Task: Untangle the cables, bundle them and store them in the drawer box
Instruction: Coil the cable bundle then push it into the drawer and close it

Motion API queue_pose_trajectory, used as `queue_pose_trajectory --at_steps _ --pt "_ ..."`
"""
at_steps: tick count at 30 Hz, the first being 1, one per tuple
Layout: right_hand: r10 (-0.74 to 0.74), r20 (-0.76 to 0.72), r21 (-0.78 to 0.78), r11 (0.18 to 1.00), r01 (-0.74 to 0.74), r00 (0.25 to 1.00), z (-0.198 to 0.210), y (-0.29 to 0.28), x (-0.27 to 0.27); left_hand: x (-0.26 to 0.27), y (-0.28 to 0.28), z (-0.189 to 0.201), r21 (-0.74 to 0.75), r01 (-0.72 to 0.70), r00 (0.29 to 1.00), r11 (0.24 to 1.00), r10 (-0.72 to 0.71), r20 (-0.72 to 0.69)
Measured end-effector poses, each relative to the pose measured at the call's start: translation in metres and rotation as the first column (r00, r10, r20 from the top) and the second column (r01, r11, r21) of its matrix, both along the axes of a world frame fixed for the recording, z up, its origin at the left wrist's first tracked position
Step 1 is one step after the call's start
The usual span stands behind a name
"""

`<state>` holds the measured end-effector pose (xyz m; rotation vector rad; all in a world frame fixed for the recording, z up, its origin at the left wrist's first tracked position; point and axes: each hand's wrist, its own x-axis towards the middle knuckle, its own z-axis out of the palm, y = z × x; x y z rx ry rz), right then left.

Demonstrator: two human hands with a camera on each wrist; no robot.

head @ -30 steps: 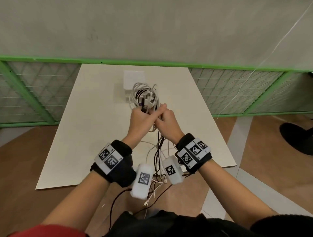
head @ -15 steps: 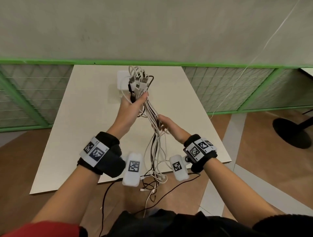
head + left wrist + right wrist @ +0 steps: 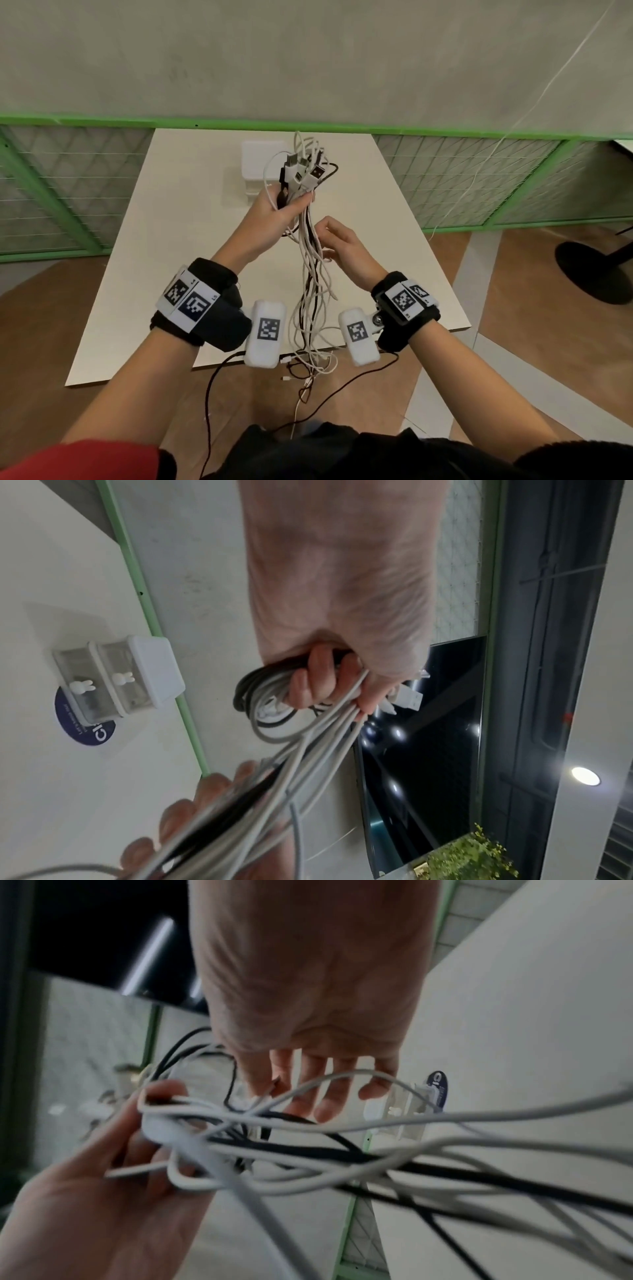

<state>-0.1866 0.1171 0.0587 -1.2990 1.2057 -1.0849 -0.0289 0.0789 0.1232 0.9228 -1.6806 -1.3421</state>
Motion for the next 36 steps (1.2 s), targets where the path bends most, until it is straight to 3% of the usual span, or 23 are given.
queue_pose_trajectory --at_steps 5,7,10,13,17,19,21,25,27,31,34,36 --pt "-0.171 0.079 0.038 0.985 0.169 0.982 -0.031 0.009 -0.018 0.012 -0.001 0.013 -0.020 -0.145 0.975 0.989 0.140 -0.174" --pt "-0.258 -0.009 0.128 0.958 0.257 0.966 -0.049 0.013 -0.024 0.016 -0.001 0.020 -0.048 -0.149 0.971 0.988 0.137 -0.194" --pt "-0.314 -0.273 0.265 0.884 0.384 0.909 -0.080 0.021 -0.038 0.020 0.000 0.031 -0.001 -0.189 0.927 0.982 0.178 -0.329" --pt "-0.071 -0.612 0.327 0.884 0.334 0.788 -0.108 0.028 -0.046 0.022 -0.004 0.043 0.035 -0.217 0.877 0.976 0.210 -0.432" --pt "0.193 -0.729 0.456 0.852 0.256 0.656 -0.105 0.022 -0.037 0.013 -0.002 0.041 -0.049 -0.201 0.938 0.978 0.178 -0.299" --pt "0.170 -0.780 0.399 0.876 0.270 0.602 -0.097 0.015 -0.039 0.010 -0.002 0.036 -0.066 -0.192 0.954 0.979 0.170 -0.246" --pt "0.068 -0.798 0.301 0.906 0.297 0.599 -0.092 0.010 -0.044 0.013 -0.004 0.037 -0.077 -0.234 0.949 0.969 0.210 -0.237" --pt "0.049 -0.768 0.347 0.869 0.352 0.638 -0.104 0.017 -0.052 0.028 -0.014 0.054 -0.047 -0.409 0.847 0.912 0.359 -0.393" --pt "0.109 -0.807 0.373 0.857 0.356 0.581 -0.114 0.024 -0.053 0.034 -0.019 0.066 -0.018 -0.452 0.783 0.892 0.386 -0.488" --pt "0.357 -0.872 0.466 0.813 0.349 0.334 -0.127 0.035 -0.060 0.036 -0.022 0.083 0.025 -0.461 0.696 0.887 0.379 -0.609" --pt "0.387 -0.878 0.474 0.790 0.390 0.283 -0.130 0.038 -0.063 0.032 -0.020 0.085 0.007 -0.462 0.720 0.887 0.380 -0.581" --pt "0.353 -0.880 0.463 0.787 0.407 0.319 -0.131 0.035 -0.062 0.025 -0.018 0.079 -0.001 -0.431 0.768 0.903 0.366 -0.526"
